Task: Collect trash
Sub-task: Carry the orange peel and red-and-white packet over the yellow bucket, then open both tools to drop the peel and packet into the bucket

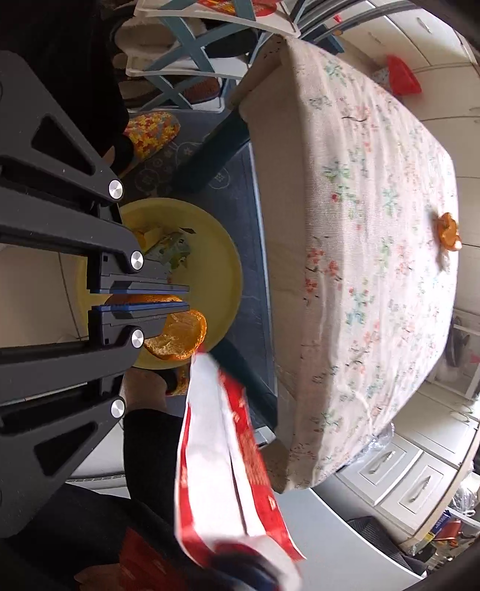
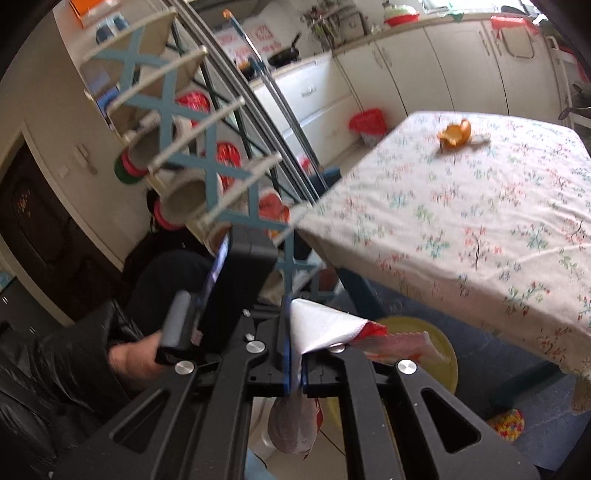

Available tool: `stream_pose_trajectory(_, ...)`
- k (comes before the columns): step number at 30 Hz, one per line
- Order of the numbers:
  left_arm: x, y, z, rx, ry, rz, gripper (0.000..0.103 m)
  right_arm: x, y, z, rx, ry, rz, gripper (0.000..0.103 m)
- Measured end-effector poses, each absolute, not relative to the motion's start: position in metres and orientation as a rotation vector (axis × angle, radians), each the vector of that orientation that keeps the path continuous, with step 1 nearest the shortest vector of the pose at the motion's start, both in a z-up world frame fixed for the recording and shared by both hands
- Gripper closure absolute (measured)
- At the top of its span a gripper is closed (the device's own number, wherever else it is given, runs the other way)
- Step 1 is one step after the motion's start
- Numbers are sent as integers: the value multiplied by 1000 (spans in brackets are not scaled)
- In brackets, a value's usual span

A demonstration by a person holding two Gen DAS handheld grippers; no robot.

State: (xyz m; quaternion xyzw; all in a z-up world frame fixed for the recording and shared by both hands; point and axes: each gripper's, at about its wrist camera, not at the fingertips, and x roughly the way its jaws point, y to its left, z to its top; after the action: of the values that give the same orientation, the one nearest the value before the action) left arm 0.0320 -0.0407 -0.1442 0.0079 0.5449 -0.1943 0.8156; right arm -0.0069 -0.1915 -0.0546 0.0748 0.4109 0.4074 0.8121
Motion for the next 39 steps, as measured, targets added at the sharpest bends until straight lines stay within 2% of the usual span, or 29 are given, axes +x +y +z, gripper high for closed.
stream_pose_trajectory(4, 33, -39, -159, 40, 1239, -392, 95, -6, -182, -72, 86, 969, 834, 98)
stream_pose_trajectory(8, 36, -31, -159, 27, 1243, -357, 71, -6, -175, -85, 30, 1033, 829, 98)
stream_pose_trajectory(9, 36, -29, -159, 20, 1240, -347, 68, -6, -172, -89, 12, 1051, 829, 98)
stream_pose_trajectory(15, 38, -28, -159, 101, 1233, -276, 66, -1, -164, -104, -36, 1113, 810, 98)
stream_pose_trajectory(18, 37, -27, -156, 160, 1211, -245, 59, -2, -164, -104, -46, 1113, 811, 98)
stream_pose_trajectory(26, 47, 3, -146, 84, 1177, -170, 53, 1, -151, -114, -91, 1164, 804, 96)
stream_pose_trajectory(27, 47, 4, -144, 70, 1169, -171, 52, 0, -148, -117, -101, 1175, 809, 89)
stream_pose_trajectory(28, 48, 6, -142, 57, 1161, -174, 51, 0, -145, -119, -112, 1185, 815, 77)
stream_pose_trajectory(33, 47, 7, -134, 20, 1119, -177, 47, -6, -130, -138, -206, 1251, 820, 49)
stream_pose_trajectory(38, 48, 14, -130, -31, 1094, -164, 43, -15, -122, -153, -296, 1316, 826, 46)
stream_pose_trajectory(39, 49, 15, -128, -48, 1087, -165, 43, -17, -121, -152, -295, 1316, 847, 41)
